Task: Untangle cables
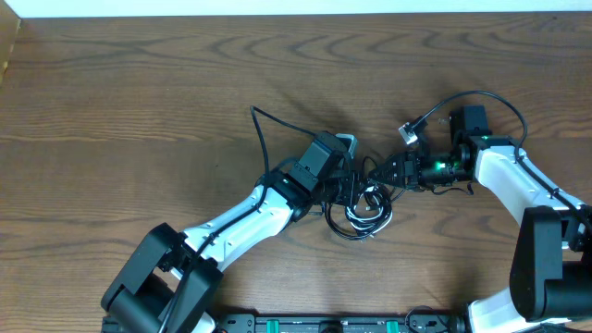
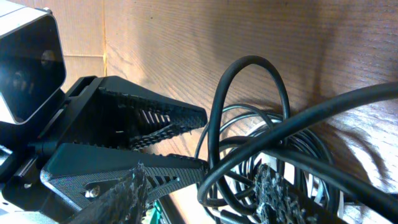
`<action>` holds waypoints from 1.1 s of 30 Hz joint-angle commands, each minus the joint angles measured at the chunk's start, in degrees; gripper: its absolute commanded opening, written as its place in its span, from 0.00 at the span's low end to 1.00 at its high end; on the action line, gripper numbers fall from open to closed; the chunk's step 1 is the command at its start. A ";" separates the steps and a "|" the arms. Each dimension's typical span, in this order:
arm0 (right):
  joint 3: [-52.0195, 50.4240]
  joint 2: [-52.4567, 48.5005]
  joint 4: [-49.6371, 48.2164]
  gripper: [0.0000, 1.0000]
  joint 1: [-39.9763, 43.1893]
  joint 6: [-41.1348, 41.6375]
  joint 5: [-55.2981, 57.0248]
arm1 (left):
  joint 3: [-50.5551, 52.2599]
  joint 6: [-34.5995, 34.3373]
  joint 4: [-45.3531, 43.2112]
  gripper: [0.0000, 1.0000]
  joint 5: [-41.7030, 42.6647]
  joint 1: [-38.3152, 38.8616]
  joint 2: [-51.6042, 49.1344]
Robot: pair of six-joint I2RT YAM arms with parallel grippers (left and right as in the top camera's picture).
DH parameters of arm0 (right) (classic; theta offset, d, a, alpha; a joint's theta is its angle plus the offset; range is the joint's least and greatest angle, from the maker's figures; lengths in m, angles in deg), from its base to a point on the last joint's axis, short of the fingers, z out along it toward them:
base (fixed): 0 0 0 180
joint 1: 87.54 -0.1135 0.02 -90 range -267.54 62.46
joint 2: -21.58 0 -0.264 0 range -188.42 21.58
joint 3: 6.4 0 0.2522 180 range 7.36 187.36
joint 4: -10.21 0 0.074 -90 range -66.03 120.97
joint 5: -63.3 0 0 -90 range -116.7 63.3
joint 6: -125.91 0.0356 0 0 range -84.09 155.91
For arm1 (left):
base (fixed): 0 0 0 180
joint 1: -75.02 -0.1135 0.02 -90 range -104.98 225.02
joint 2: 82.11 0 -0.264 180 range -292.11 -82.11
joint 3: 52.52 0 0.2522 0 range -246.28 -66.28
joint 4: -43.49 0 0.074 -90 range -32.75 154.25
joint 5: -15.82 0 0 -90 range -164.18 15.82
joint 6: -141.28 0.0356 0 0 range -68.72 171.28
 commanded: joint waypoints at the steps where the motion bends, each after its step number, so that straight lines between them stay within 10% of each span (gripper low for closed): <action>1: -0.22 0.85 0.00 0.53 0.35 -1.51 -1.60 | 0.11 0.79 -0.37 0.43 -0.61 0.52 -0.57; 33: -0.22 0.85 -0.02 0.52 0.35 -1.95 -1.57 | 0.11 0.76 -6.25 0.27 -2.91 2.16 -4.61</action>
